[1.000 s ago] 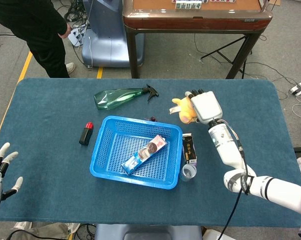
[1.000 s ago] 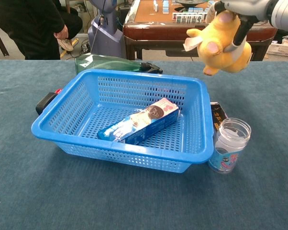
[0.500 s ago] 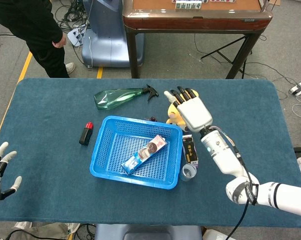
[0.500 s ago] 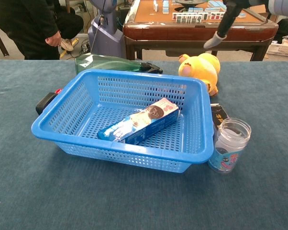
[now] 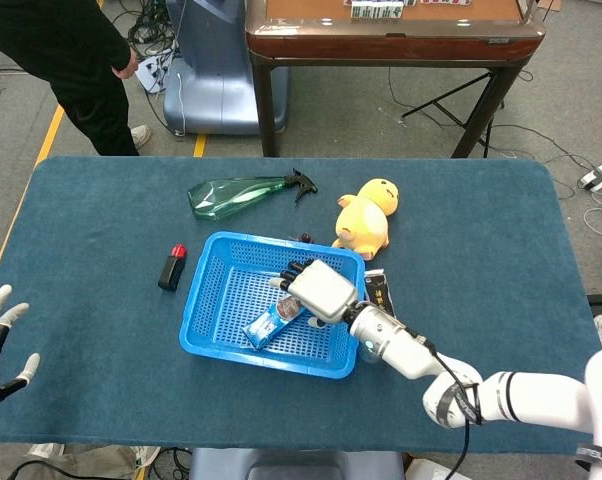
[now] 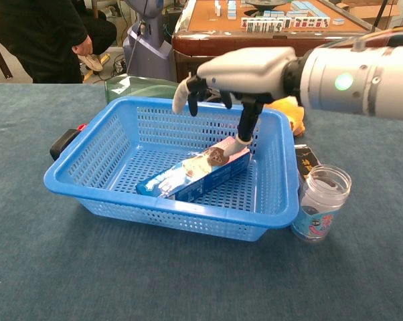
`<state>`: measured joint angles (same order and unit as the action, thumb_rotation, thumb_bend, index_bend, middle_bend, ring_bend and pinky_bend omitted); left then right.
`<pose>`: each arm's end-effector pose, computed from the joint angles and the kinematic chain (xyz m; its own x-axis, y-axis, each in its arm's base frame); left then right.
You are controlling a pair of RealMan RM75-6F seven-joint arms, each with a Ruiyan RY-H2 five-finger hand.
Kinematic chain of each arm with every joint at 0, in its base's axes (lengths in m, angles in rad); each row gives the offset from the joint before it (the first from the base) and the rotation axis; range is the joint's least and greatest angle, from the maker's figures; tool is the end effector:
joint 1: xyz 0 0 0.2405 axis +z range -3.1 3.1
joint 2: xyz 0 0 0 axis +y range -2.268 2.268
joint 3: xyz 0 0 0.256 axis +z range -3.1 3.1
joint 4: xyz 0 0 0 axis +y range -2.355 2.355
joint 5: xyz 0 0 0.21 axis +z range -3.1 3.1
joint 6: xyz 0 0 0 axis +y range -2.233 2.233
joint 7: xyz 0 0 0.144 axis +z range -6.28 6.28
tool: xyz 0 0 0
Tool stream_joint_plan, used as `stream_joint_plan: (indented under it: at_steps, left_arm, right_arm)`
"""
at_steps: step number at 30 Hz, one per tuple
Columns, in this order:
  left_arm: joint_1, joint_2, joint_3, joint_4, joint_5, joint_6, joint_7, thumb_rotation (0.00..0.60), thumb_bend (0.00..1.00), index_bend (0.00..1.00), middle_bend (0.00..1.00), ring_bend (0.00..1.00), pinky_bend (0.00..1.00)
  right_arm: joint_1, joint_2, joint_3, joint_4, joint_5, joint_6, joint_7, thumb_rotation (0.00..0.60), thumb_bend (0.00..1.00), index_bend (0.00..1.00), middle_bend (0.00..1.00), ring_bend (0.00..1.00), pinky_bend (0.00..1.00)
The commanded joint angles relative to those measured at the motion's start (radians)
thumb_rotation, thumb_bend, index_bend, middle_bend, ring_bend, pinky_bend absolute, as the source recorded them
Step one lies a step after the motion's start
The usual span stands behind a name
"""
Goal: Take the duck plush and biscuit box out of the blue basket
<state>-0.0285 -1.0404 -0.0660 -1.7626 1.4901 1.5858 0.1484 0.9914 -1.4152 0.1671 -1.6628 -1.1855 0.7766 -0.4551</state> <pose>-0.2912 0.1652 0.1864 0.4653 -0.0820 0.8814 0.8851 0.0537 -0.4622 -0.0474 -0.3365 -0.0098 0.6597 -0.1635 0.7335 -0.5788 -0.7332 0.3571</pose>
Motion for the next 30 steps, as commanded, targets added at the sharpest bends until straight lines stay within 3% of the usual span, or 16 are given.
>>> stream_joint_plan:
  at_steps: [1, 12, 24, 30]
  left_arm:
    - [0.002, 0.002, 0.001, 0.001, 0.001, 0.003, -0.002, 0.6, 0.33, 0.23, 0.05, 0.05, 0.08]
    - [0.006, 0.001, 0.002, 0.014, -0.007, -0.001, -0.019, 0.6, 0.33, 0.23, 0.05, 0.05, 0.08]
    - [0.007, 0.004, 0.005, 0.027, -0.008, -0.01, -0.053, 0.6, 0.33, 0.23, 0.05, 0.05, 0.08]
    - [0.01, 0.005, 0.006, 0.03, -0.008, -0.009, -0.058, 0.6, 0.33, 0.23, 0.05, 0.05, 0.08]
  right_arm:
    - [0.039, -0.06, -0.017, 0.06, 0.037, -0.044, -0.029, 0.6, 0.0, 0.22, 0.3, 0.21, 0.4]
    - [0.119, -0.178, -0.014, 0.212, 0.146, -0.09, -0.095, 0.6, 0.0, 0.22, 0.3, 0.21, 0.4]
    - [0.172, -0.239, -0.054, 0.295, 0.233, -0.114, -0.165, 0.6, 0.0, 0.22, 0.3, 0.21, 0.4]
    - [0.197, -0.264, -0.061, 0.32, 0.269, -0.109, -0.192, 0.6, 0.05, 0.31, 0.36, 0.23, 0.4]
